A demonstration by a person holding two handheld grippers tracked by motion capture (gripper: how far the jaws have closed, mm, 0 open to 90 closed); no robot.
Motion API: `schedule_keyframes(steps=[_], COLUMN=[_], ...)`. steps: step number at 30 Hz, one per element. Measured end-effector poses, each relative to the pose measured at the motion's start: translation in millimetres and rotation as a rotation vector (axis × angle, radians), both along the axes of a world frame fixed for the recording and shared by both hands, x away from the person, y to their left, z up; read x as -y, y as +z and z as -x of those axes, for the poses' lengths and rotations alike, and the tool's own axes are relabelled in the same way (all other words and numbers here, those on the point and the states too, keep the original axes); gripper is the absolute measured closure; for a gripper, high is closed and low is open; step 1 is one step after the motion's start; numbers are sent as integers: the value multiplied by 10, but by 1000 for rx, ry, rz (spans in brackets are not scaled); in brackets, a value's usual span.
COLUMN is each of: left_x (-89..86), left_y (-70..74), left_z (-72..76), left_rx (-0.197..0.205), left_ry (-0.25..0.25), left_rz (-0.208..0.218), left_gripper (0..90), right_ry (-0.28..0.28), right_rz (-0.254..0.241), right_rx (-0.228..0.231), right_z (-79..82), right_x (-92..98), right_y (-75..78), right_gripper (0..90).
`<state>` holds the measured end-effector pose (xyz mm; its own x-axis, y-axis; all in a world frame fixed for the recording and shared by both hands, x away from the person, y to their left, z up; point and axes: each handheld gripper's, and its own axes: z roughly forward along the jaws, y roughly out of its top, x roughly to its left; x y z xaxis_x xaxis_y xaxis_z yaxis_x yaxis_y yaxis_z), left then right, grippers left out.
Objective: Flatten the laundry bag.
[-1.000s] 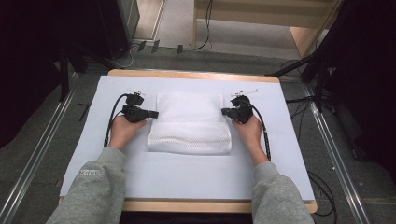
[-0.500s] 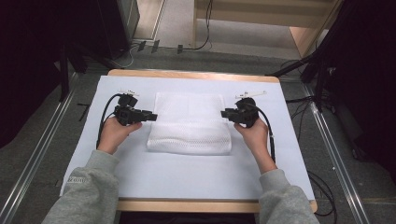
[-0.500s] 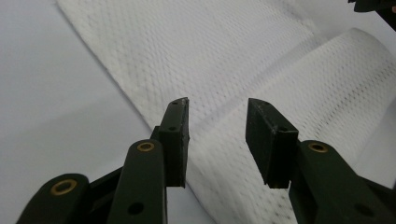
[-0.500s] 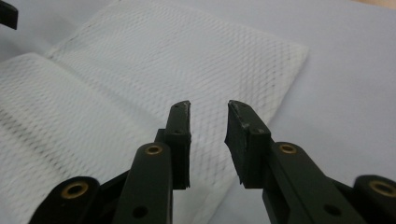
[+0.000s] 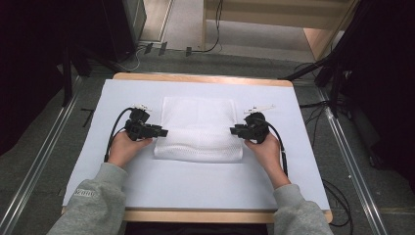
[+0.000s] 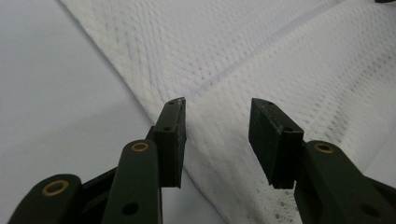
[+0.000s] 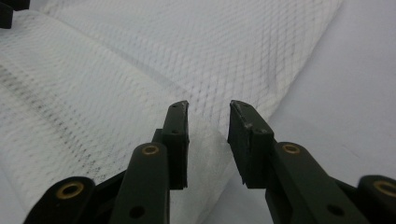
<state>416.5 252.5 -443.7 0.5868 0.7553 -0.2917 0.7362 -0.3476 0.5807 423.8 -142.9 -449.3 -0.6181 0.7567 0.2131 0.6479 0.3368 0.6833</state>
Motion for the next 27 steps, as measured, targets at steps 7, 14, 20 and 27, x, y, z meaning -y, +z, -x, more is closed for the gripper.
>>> schedule_keyframes(steps=[7,14,20,27], left_x=[0,74,110,10], left_y=[-73,-95,-98,54], left_z=[7,33,30,48], left_rx=[8,0,-10,20], left_ry=[0,-32,-37,-11], left_rz=[-11,-26,-34,43], left_gripper=[634,777,883,889], right_ry=[9,32,35,8], right_rz=[35,71,84,10], right_rx=[-41,-38,-41,-12], right_z=[-7,17,32,47], right_x=[-34,-78,-100,-30], right_y=[-129,-178,-172,-25], right_gripper=[731,834,900,900])
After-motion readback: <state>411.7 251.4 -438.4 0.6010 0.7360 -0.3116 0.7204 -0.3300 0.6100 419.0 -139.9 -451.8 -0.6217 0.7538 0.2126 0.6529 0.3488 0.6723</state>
